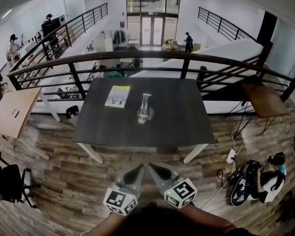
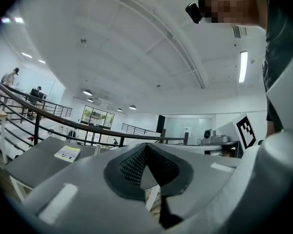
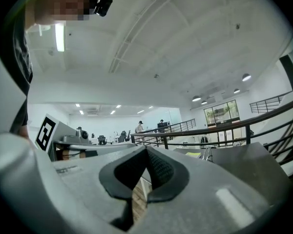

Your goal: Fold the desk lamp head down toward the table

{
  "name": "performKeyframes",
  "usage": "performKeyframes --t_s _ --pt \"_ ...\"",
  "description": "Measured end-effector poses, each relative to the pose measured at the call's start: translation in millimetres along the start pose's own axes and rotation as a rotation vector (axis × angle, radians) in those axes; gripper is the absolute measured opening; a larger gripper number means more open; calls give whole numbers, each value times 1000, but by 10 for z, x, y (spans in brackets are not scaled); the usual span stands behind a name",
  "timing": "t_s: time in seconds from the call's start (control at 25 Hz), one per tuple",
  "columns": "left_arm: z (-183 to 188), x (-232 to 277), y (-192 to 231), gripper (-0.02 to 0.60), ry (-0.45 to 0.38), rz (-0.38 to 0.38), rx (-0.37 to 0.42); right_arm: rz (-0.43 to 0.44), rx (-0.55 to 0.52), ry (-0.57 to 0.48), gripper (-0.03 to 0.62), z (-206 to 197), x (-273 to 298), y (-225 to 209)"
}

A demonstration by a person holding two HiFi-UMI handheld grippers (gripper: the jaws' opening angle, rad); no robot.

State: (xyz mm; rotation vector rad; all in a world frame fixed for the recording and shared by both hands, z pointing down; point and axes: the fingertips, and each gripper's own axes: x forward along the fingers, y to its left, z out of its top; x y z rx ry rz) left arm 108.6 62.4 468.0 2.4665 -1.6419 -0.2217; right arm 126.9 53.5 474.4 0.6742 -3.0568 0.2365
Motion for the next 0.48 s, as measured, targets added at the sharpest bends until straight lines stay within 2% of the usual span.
performKeyframes --t_s 0.2,0.48 --pt "73 -65 -82 2 -10 -7 4 -17 2 -8 2 26 -110 51" --pt "-26 -43 -181 2 -6 -34 10 -34 -6 -3 2 -11 -211 58"
